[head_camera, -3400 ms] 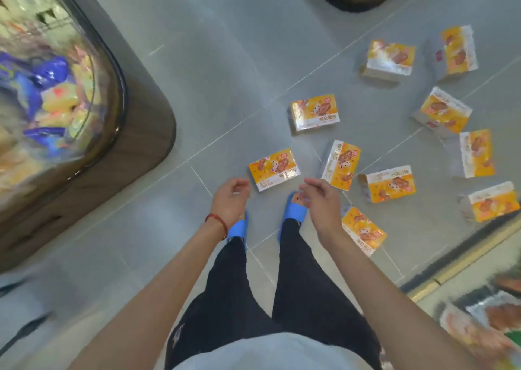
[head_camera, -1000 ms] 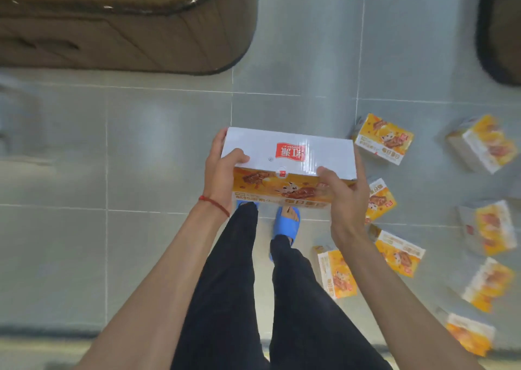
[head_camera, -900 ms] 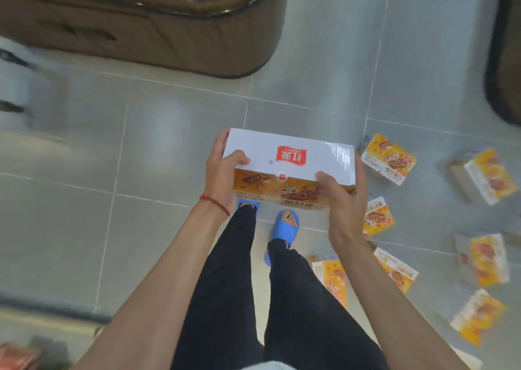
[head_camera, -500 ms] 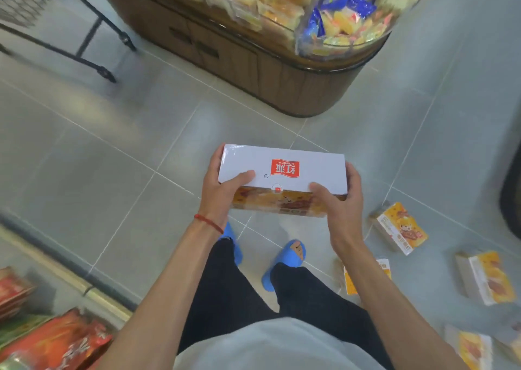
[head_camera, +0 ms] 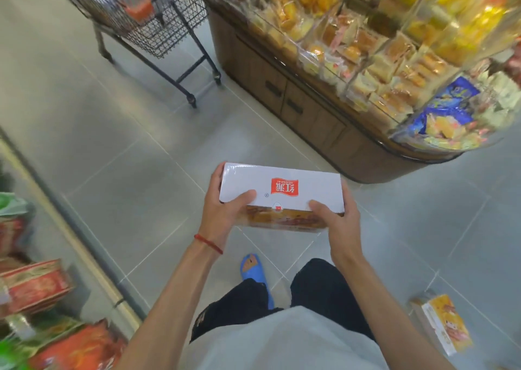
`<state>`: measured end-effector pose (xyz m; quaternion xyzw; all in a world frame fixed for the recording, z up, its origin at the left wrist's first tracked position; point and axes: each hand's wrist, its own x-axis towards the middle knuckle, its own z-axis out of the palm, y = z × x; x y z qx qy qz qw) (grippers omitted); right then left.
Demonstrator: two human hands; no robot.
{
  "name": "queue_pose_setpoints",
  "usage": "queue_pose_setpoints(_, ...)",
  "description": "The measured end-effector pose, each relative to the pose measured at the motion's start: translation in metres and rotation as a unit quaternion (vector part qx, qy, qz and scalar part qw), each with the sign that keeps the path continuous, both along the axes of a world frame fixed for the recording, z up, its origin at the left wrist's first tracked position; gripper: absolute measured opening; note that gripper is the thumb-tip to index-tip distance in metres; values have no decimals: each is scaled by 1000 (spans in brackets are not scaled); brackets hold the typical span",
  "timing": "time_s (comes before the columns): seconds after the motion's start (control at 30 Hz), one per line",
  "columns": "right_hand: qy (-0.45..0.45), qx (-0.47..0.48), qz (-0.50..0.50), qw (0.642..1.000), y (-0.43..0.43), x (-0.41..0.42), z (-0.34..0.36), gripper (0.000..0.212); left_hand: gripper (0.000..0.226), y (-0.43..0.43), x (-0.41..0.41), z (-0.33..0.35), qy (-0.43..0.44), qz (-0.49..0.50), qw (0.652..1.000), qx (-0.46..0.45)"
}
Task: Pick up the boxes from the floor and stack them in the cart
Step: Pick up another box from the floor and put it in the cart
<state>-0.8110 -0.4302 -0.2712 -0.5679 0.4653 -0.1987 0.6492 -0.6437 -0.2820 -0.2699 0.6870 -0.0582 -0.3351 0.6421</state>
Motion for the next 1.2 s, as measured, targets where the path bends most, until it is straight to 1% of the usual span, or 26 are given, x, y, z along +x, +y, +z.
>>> queue_pose_setpoints(0.07,-10,4,15,1000,5,38,3,64,78,8,35,4,-8,12,1000,-2)
queue_pose_setpoints(0.17,-13,3,22,1000,7,95,7,68,76,13,85,10,-21,41,999,3)
queue_pose_setpoints(0.23,-16,7,28,999,3,135,6,67,74,15,118,11,-23,62,998,4)
queue_pose_setpoints(0.4,-14,-1,72,997,-22,243,3,73,73,8,208,14,-36,115,993,1)
queue_pose_setpoints(0.53,-15,-3,109,994,-36,331,13,71,68,0,277,24,-21,155,988,10)
queue_pose_setpoints(0.6,-16,-15,133,991,-43,374,17,71,66,-2,312,29,-28,166,986,11)
queue_pose_setpoints(0.8,-16,-20,163,986,-46,497,27,69,68,2,422,37,-31,215,976,-2)
queue_pose_setpoints(0.9,-25,-22,160,986,-40,559,31,65,73,8,482,34,-41,216,976,6)
queue_pose_setpoints(1.07,-29,-45,139,989,-21,668,30,57,81,22,605,34,-57,174,983,19)
queue_pose_setpoints(1.13,-27,-43,122,991,-14,704,33,59,80,24,649,41,-59,156,986,22)
queue_pose_setpoints(1.2,-32,-43,107,993,-9,736,34,61,71,23,688,50,-72,130,989,22)
